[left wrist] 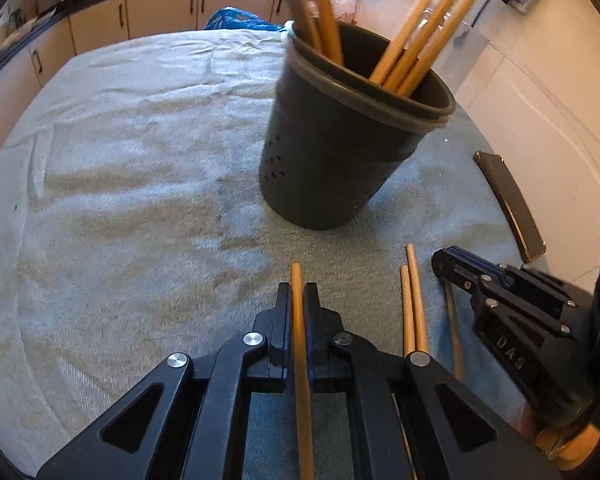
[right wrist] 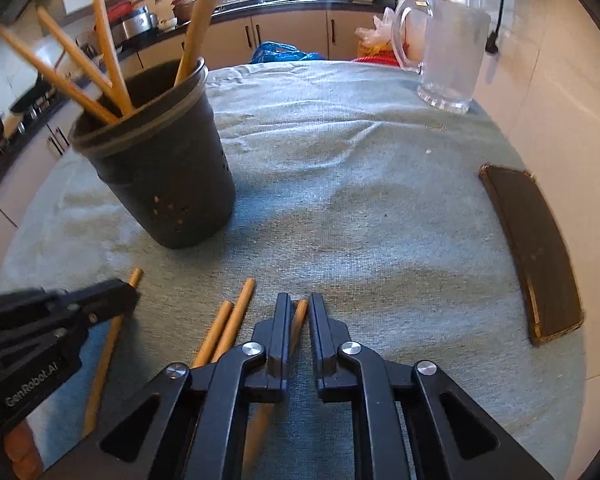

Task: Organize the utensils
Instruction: 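Lift the chopstick upright with the left gripper toward the grey holder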

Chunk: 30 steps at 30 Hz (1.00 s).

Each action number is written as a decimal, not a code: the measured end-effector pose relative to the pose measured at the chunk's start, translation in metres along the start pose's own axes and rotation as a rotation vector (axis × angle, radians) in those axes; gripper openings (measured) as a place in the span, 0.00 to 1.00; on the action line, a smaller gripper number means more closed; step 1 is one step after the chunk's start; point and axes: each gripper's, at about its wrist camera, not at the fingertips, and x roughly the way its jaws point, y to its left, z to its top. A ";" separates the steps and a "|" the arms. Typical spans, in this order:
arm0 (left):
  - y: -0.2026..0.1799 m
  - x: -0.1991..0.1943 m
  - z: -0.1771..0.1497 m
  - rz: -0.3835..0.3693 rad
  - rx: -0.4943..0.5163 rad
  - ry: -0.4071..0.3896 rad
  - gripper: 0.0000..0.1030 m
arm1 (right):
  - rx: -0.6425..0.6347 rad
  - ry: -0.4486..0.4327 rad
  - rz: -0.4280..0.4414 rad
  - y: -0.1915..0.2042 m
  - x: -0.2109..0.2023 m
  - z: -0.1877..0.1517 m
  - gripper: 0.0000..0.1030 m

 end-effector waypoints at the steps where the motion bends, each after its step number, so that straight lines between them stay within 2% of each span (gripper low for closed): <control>1: 0.002 -0.004 -0.001 0.005 -0.008 -0.009 0.05 | 0.017 0.002 0.022 -0.003 -0.002 0.000 0.06; 9: 0.004 -0.065 -0.009 0.013 0.009 -0.122 0.05 | 0.053 -0.085 0.080 -0.011 -0.043 -0.001 0.06; 18: -0.016 -0.145 -0.027 0.029 0.069 -0.300 0.05 | 0.063 -0.218 0.126 -0.012 -0.112 -0.005 0.06; 23: -0.026 -0.176 -0.041 0.039 0.105 -0.356 0.05 | 0.054 -0.278 0.140 -0.013 -0.146 -0.010 0.06; 30: -0.035 -0.196 -0.057 0.045 0.116 -0.389 0.05 | 0.028 -0.342 0.155 -0.005 -0.186 -0.025 0.06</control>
